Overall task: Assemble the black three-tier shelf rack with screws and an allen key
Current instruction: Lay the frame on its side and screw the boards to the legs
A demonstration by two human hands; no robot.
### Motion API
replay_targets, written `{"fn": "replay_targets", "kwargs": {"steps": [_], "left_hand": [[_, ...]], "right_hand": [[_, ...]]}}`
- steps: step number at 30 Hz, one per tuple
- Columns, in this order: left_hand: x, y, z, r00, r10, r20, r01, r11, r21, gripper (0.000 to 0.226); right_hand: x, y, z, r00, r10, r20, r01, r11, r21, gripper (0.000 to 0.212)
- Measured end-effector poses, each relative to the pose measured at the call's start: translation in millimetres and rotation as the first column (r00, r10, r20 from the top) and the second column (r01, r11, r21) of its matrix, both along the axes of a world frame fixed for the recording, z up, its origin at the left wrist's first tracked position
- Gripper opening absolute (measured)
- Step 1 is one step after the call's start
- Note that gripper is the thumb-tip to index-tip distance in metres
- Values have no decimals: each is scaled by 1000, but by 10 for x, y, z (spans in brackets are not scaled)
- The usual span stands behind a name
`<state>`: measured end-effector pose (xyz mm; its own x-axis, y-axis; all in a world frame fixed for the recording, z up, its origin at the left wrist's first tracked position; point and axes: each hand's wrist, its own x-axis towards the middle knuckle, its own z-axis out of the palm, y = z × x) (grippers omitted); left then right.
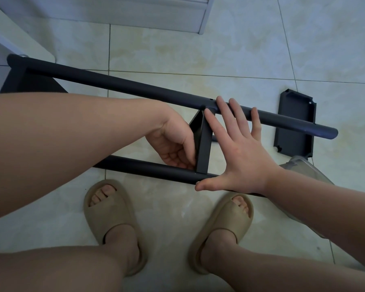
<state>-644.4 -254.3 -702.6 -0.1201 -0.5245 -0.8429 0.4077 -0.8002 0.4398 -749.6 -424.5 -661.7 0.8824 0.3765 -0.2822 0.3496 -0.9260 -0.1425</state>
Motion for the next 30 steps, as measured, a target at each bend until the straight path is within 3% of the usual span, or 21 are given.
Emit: {"fn": "replay_targets", "kwargs": {"steps": [7, 15, 20, 30], "left_hand": [[-45, -13, -34, 999, -23, 41, 23, 1000, -6, 12], [-32, 11, -13, 999, 18, -32, -19, 999, -33, 15], [-7, -3, -23, 995, -73, 73, 73, 997, -1, 10], [-6, 20, -21, 1000, -19, -19, 18, 999, -49, 14]], "right_hand": [[0, 1, 0, 1000, -1, -3, 1, 1000, 5, 142], [-4, 4, -12, 1000, -1, 6, 1, 1000, 8, 142], [-1, 4, -17, 1000, 0, 11, 0, 1000, 5, 142], [-3, 5, -15, 1000, 1, 13, -1, 1000, 7, 142]]}}
